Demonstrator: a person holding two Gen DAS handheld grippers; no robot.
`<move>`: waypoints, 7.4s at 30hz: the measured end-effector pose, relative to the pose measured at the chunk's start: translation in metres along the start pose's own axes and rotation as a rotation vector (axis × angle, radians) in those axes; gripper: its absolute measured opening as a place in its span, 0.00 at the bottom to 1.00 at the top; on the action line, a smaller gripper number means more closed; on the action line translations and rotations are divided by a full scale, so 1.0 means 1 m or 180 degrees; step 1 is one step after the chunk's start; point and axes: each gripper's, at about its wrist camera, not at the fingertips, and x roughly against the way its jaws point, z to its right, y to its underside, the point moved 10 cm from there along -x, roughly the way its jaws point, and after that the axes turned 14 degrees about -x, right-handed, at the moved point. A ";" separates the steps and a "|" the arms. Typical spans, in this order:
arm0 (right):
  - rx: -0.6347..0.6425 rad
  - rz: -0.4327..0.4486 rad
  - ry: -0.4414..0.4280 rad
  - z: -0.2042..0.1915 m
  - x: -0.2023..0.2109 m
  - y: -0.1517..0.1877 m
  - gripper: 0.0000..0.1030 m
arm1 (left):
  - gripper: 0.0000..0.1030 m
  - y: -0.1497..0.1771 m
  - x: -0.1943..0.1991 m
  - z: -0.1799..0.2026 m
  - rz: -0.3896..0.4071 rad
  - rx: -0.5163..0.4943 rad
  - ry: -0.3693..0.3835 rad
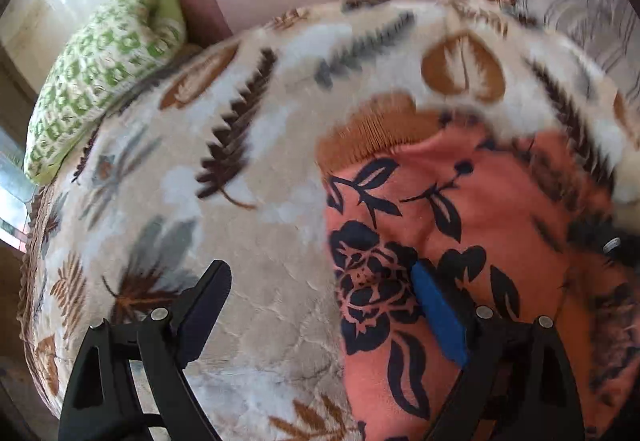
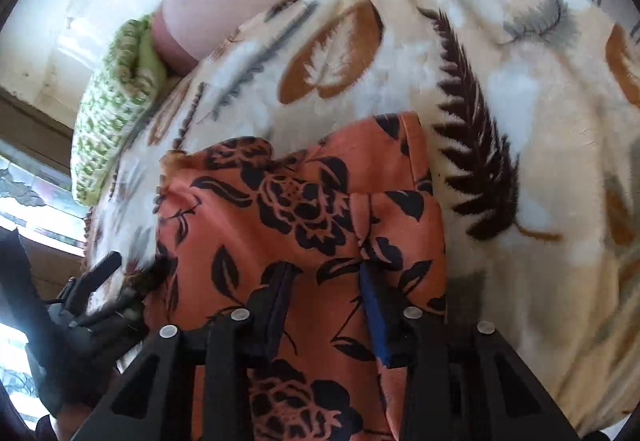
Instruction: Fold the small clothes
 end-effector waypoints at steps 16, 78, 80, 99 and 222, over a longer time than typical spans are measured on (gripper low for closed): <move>0.0168 0.0192 -0.0186 0.028 0.073 0.046 0.64 | 0.89 0.044 0.081 -0.011 0.0442 0.0182 0.0164; 0.0548 -0.0506 -0.0717 0.007 0.018 0.058 0.47 | 0.78 0.012 0.028 0.079 0.0067 0.0291 0.2168; 0.0504 -0.0425 -0.0704 0.005 0.024 0.059 0.42 | 0.70 0.008 0.034 0.080 0.0130 0.0295 0.2112; 0.1067 0.0074 -0.0693 -0.128 0.071 0.100 0.37 | 0.47 0.034 0.097 -0.048 0.0615 0.0706 0.1511; 0.1751 0.1861 -0.0314 -0.202 0.201 0.156 0.59 | 0.84 0.109 0.314 -0.194 0.1302 0.1145 -0.1626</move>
